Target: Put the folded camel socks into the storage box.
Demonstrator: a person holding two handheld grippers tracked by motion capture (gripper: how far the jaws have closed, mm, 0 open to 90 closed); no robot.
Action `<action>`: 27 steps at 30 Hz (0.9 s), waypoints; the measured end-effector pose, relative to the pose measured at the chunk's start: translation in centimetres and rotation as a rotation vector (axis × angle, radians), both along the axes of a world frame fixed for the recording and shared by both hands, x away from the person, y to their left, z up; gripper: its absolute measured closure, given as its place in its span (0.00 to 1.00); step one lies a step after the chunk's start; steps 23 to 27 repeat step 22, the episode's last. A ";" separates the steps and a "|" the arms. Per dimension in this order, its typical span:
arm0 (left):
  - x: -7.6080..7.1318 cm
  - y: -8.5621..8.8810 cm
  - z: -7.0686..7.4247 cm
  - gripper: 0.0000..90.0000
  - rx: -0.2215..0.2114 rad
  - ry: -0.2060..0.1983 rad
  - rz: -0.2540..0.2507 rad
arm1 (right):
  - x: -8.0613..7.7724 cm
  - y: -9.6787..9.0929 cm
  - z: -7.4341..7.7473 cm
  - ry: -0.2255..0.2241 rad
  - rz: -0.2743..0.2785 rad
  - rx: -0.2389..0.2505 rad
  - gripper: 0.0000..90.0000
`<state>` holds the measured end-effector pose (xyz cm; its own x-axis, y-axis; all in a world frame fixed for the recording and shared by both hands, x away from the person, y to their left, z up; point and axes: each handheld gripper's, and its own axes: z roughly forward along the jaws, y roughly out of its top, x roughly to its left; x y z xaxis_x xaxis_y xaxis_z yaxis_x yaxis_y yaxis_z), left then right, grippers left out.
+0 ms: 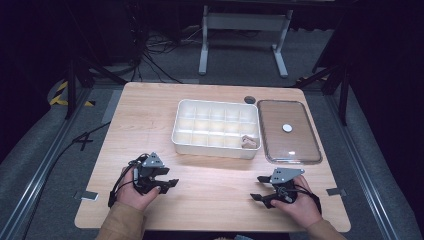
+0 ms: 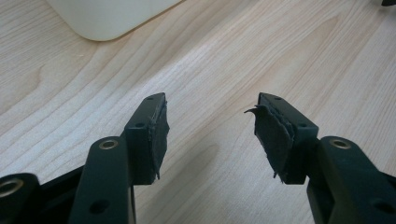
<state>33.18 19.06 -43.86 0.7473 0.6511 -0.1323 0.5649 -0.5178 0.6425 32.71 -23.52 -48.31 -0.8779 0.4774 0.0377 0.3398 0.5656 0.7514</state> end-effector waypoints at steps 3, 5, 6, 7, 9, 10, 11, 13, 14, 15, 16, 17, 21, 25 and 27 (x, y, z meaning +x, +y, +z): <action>0.1 -0.1 -0.1 0.50 0.019 -0.005 -0.013 | 0.0 0.1 -0.2 -0.014 0.000 -0.007 0.36; 0.0 -0.2 -0.2 0.50 0.017 0.001 -0.007 | 0.0 0.1 -0.2 -0.023 -0.002 -0.011 0.36; 0.0 -0.2 -0.2 0.49 0.031 -0.002 -0.012 | 0.0 0.1 -0.1 -0.033 -0.009 -0.018 0.36; 0.1 -0.3 -0.2 0.49 0.034 -0.003 -0.015 | -0.1 0.1 -0.1 -0.048 -0.017 -0.029 0.35; 0.1 -0.3 -0.3 0.49 0.047 -0.008 -0.021 | -0.1 0.1 0.0 -0.069 -0.029 -0.035 0.35; 0.1 -0.3 -0.3 0.49 0.048 0.000 -0.014 | -0.1 0.1 0.1 -0.067 -0.036 -0.029 0.35; 0.1 -0.4 -0.4 0.49 0.053 0.000 -0.015 | -0.1 0.0 0.1 -0.068 -0.045 -0.030 0.35; 0.1 -0.4 -0.4 0.49 0.060 0.002 -0.014 | 0.0 -0.1 0.0 -0.072 -0.075 -0.045 0.34; 0.1 -0.3 -0.4 0.49 0.063 0.003 -0.014 | 0.0 -0.1 0.0 -0.071 -0.083 -0.046 0.34; 0.1 -0.3 -0.4 0.49 0.064 0.002 -0.016 | 0.0 -0.2 0.0 -0.064 -0.086 -0.044 0.34; 0.1 -0.3 -0.4 0.49 0.064 0.002 -0.015 | 0.0 -0.2 -0.1 -0.065 -0.087 -0.045 0.34; 0.1 -0.3 -0.4 0.49 0.064 0.002 -0.015 | 0.0 -0.2 0.0 -0.065 -0.087 -0.043 0.34; 0.1 -0.3 -0.4 0.49 0.056 0.000 -0.011 | 0.0 -0.2 0.1 -0.069 -0.083 -0.033 0.34; 0.1 -0.3 -0.4 0.49 0.056 0.000 -0.011 | 0.0 -0.2 0.1 -0.066 -0.083 -0.028 0.34; 0.1 -0.3 -0.4 0.49 0.056 0.000 -0.011 | 0.0 -0.2 0.1 -0.066 -0.083 -0.028 0.34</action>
